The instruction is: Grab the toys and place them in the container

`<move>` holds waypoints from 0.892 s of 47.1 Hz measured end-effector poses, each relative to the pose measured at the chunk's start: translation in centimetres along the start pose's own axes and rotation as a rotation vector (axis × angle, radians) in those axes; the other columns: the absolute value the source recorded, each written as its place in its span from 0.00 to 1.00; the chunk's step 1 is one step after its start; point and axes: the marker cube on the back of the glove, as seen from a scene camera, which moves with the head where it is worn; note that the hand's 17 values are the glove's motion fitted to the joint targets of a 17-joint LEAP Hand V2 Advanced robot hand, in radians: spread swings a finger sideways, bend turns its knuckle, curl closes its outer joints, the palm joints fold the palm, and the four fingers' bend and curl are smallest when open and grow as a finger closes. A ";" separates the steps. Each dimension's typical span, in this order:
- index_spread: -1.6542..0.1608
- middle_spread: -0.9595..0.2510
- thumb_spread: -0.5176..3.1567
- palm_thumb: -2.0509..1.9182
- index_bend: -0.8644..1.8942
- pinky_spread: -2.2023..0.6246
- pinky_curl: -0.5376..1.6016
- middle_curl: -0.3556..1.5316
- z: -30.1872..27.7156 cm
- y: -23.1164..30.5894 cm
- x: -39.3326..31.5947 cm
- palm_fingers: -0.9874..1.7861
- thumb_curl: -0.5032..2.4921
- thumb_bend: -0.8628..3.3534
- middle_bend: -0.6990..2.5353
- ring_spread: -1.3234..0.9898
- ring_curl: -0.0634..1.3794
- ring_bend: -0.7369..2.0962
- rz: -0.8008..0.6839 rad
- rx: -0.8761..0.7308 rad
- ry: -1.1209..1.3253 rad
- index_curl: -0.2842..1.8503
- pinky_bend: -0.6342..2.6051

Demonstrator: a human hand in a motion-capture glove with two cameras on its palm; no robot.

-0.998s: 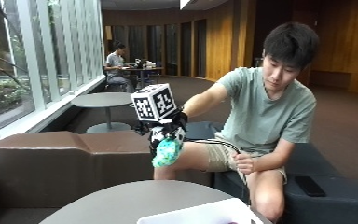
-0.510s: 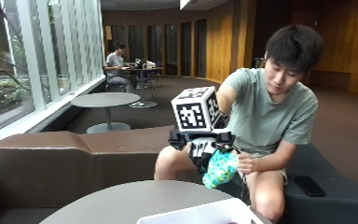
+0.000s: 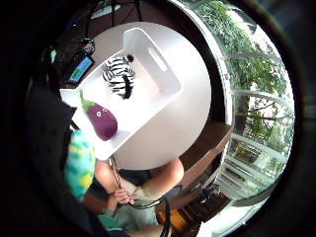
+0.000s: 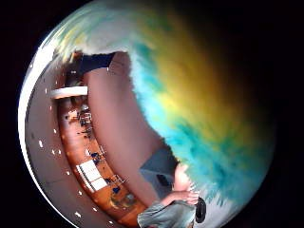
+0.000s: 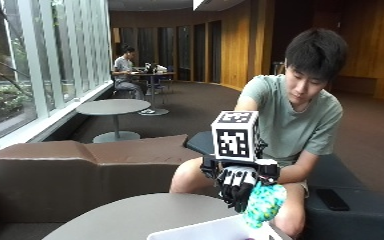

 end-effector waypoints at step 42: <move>0.78 0.61 0.56 0.54 0.40 0.77 0.41 0.54 -5.8 6.8 3.1 0.33 0.32 0.21 0.27 0.50 0.34 0.45 -0.077 0.161 -0.001 0.27 0.46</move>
